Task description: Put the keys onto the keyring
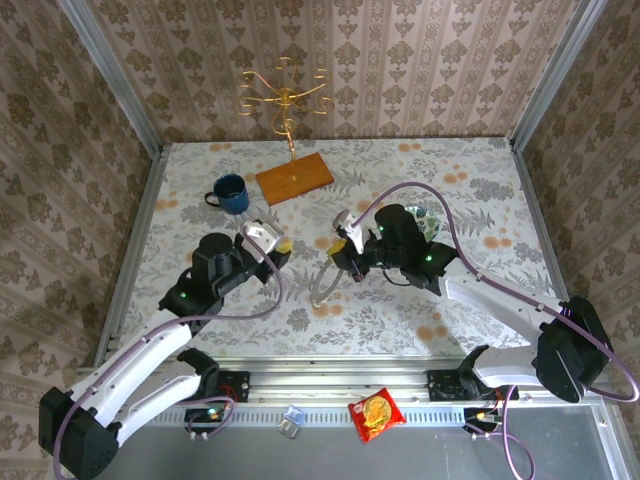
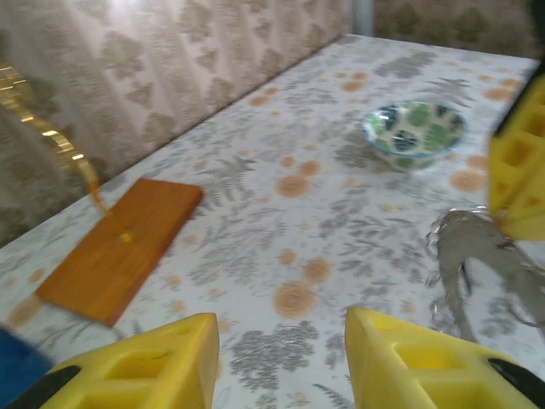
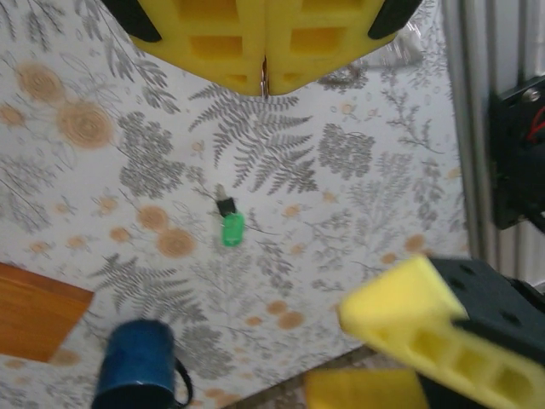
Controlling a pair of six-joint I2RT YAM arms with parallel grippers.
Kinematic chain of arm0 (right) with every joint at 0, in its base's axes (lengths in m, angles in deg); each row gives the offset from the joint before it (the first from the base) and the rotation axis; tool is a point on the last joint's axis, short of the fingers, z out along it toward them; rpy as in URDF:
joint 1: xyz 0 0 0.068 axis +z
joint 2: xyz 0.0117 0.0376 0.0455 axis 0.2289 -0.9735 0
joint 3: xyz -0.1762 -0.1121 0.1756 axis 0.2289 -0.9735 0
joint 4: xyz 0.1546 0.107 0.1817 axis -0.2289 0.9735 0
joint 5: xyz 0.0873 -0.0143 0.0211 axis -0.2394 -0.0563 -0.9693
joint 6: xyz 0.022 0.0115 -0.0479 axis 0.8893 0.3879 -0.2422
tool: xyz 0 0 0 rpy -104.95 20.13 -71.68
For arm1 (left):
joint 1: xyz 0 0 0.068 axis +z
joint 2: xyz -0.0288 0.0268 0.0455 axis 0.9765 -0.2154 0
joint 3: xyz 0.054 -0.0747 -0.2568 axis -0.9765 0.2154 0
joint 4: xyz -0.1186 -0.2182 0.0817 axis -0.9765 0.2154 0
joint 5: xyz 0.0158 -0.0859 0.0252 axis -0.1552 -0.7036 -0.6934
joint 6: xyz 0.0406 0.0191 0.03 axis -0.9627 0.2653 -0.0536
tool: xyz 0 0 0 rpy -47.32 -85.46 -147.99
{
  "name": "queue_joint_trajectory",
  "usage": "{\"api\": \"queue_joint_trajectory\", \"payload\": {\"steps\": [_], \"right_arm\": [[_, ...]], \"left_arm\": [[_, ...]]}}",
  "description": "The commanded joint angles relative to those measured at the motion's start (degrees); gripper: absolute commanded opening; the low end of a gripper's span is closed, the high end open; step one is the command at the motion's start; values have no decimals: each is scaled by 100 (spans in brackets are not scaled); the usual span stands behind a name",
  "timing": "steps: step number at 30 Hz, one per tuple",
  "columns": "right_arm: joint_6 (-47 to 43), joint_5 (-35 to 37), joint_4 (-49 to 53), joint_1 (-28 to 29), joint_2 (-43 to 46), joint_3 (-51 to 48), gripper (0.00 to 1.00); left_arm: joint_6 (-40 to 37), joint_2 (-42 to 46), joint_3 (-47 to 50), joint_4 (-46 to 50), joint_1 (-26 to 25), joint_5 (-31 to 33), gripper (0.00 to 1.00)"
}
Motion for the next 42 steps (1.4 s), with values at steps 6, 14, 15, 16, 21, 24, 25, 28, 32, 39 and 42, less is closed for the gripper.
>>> {"api": "queue_joint_trajectory", "payload": {"steps": [6,14,15,16,21,24,25,28,32,39,42], "right_arm": [[-480,-1021,-365,-33,231,-67,0],[-718,-1185,-330,-26,226,-111,0],[-754,-1175,-321,-27,234,-124,0],[-776,-1178,-326,-26,239,-122,0],[-803,-1303,-409,-9,243,-120,0],[-840,-1348,-383,8,257,-111,0],[-843,-1358,-376,20,261,-111,0],[-843,-1410,-383,49,266,-102,0],[-872,-1478,-360,95,244,-94,0],[-939,-1455,-332,144,235,-94,0],[-968,-1467,-308,175,210,-76,0]], "left_arm": [[-845,-127,252,-223,-357,-1413,32],[-925,-237,383,-453,-367,-1641,27],[-914,-253,394,-502,-363,-1727,27],[-893,-278,409,-555,-365,-1805,27],[-790,-458,501,-799,-367,-2139,27],[-680,-560,519,-923,-361,-2318,27],[-643,-581,535,-978,-363,-2380,26],[-518,-660,572,-1206,-367,-2503,26],[-371,-752,606,-1439,-366,-2732,25],[-233,-822,627,-1599,-374,-2918,22],[-167,-858,616,-1617,-374,-2992,21]]}}
